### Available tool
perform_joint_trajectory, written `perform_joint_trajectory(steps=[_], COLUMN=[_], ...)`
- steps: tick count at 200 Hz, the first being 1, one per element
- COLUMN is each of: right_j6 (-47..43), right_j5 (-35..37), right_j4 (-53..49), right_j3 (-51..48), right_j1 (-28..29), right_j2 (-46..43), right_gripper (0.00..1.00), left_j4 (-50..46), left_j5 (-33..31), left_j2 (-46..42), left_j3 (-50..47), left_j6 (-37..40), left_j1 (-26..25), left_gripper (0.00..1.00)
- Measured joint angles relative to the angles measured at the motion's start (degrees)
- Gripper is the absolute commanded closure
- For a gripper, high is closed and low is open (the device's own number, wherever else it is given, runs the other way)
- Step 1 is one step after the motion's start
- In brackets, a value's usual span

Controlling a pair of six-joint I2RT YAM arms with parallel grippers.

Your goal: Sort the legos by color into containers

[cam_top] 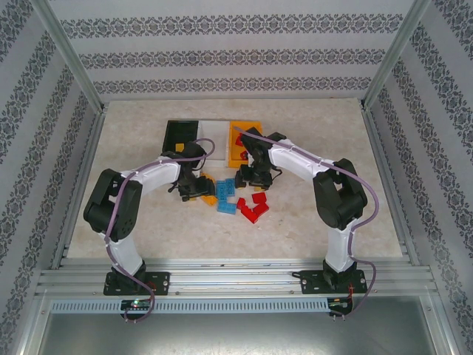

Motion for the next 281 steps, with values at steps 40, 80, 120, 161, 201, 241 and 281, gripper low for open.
perform_joint_trajectory(steps=[40, 80, 120, 161, 201, 241, 281], right_j6=[0.0, 0.26, 0.42, 0.42, 0.42, 0.42, 0.39], right_j5=[-0.02, 0.0, 0.0, 0.0, 0.0, 0.02, 0.07], right_j4=[0.2, 0.92, 1.49, 1.53, 1.88, 2.12, 2.14], right_j3=[-1.86, -3.19, -4.22, -4.5, -5.11, -6.54, -7.06], right_j1=[-0.63, -1.14, -1.14, -1.4, -1.88, -2.6, -3.76], right_j2=[-0.11, -1.38, -2.05, -2.16, -3.52, -5.49, -5.73], right_gripper=[0.41, 0.41, 0.41, 0.41, 0.41, 0.42, 0.42], left_j4=[-0.04, -1.03, -1.2, -3.96, -9.84, -13.55, -15.56], left_j5=[-0.24, -0.59, -1.03, -2.6, -5.88, -8.59, -11.34], left_j2=[2.64, 5.09, 5.46, 4.5, -2.86, -2.56, 8.24], left_j3=[2.21, 5.55, 5.9, 6.01, 6.99, 17.33, 33.07], left_j6=[-1.18, -1.51, -1.11, 0.35, 3.96, 8.61, 12.83], left_j1=[-0.68, -1.22, -1.42, -1.4, 1.03, 10.71, 15.39], left_gripper=[0.36, 0.6, 0.73, 0.78, 0.79, 0.78, 0.78])
